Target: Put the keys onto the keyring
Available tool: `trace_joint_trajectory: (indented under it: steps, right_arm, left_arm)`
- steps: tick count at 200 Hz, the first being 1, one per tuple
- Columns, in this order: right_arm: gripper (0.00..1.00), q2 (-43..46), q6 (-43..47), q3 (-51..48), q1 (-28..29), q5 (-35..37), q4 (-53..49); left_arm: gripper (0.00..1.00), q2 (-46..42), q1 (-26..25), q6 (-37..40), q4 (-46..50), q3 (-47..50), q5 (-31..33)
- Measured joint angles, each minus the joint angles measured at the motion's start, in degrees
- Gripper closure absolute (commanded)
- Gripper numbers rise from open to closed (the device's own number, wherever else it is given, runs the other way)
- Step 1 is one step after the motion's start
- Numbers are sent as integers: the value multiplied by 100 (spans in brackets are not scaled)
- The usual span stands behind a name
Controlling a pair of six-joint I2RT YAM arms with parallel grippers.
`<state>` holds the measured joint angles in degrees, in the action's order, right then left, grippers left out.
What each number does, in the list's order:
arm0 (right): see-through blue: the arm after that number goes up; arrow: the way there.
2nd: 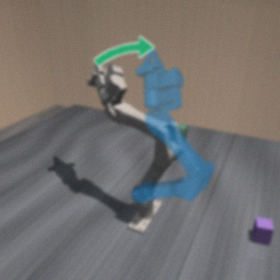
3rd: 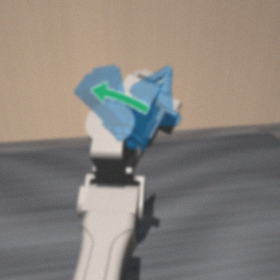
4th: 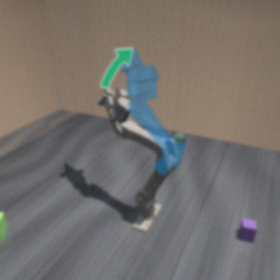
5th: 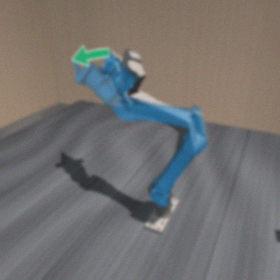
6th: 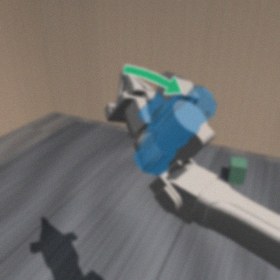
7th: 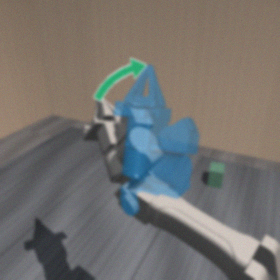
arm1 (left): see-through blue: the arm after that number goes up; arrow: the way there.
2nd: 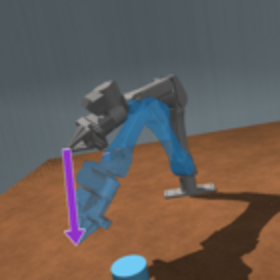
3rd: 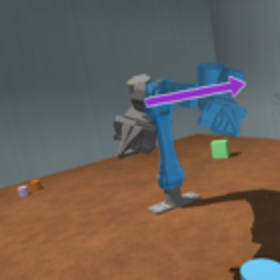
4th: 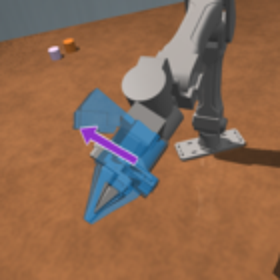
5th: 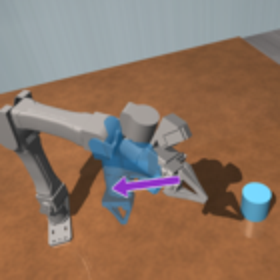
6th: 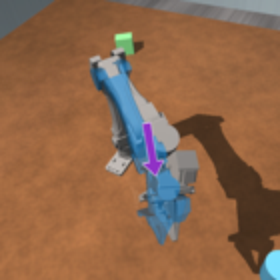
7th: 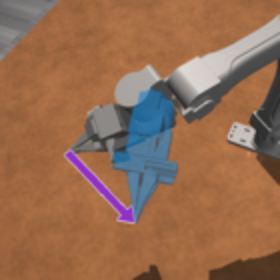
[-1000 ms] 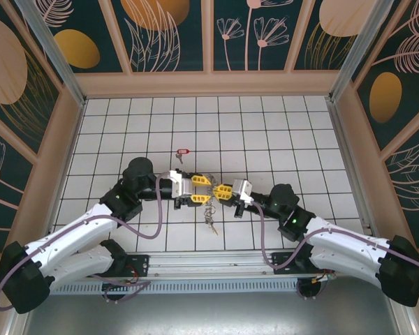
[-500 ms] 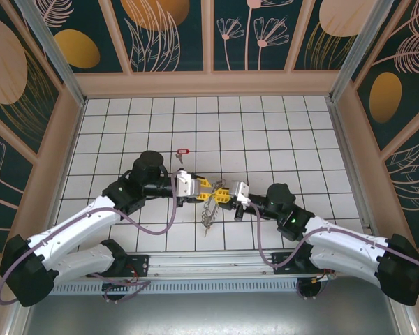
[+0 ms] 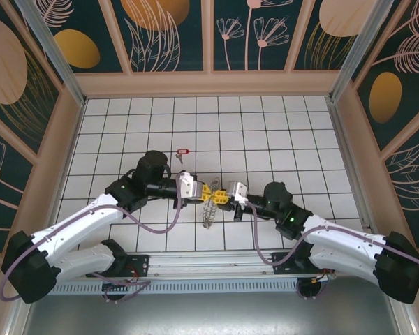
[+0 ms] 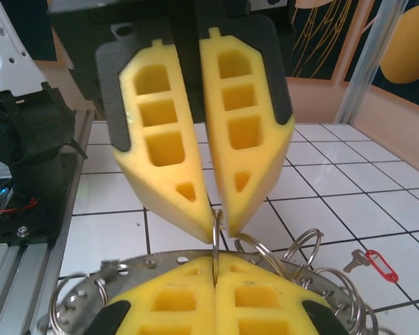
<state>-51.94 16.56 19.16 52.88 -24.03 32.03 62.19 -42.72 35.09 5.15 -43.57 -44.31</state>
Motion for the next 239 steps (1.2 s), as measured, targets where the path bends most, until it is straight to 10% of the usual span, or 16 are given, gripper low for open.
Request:
trace_joint_trajectory:
  steps: [150,239]
  right_arm:
    - [85,31,-2,96,-31,-330,61]
    - [100,87,87,133,-46,-348,66]
  left_arm:
    - [100,-151,28,-977,-1305,525,-507]
    - [100,-94,61,-1456,-1937,656,-745]
